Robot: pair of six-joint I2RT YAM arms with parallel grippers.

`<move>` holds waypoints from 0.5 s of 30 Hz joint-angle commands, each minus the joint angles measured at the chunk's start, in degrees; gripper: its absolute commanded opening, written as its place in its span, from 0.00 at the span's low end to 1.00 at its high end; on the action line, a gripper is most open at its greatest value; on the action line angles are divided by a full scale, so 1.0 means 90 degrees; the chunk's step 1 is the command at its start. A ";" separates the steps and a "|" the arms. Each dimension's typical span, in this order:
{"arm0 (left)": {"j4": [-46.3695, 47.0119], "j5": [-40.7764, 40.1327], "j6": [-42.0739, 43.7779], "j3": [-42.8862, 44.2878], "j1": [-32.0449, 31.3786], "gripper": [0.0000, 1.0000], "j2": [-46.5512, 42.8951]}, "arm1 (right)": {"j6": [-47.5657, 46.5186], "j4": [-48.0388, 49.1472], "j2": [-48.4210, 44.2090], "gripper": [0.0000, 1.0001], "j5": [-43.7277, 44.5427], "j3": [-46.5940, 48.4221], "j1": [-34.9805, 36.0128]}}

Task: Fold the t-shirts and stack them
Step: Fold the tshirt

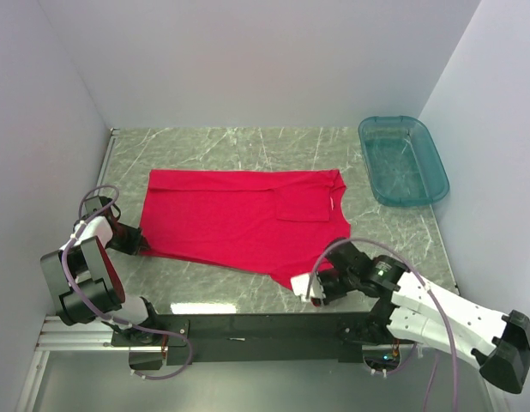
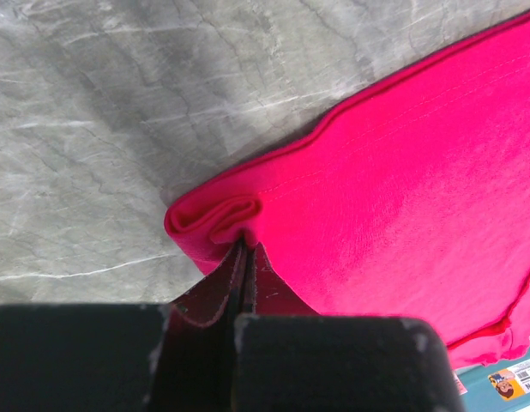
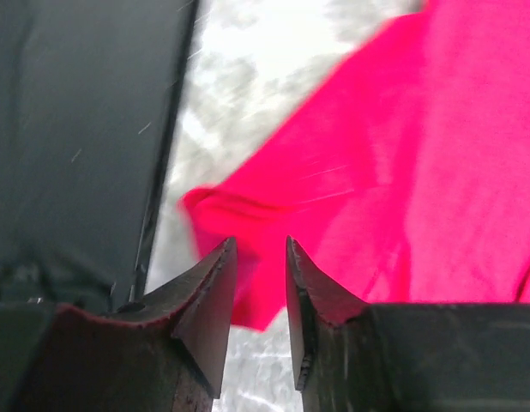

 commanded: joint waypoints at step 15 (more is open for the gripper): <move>0.0146 0.0097 0.0178 0.0038 0.0040 0.00 -0.0080 | 0.2175 0.1389 0.2160 0.48 -0.0802 0.1002 -0.1194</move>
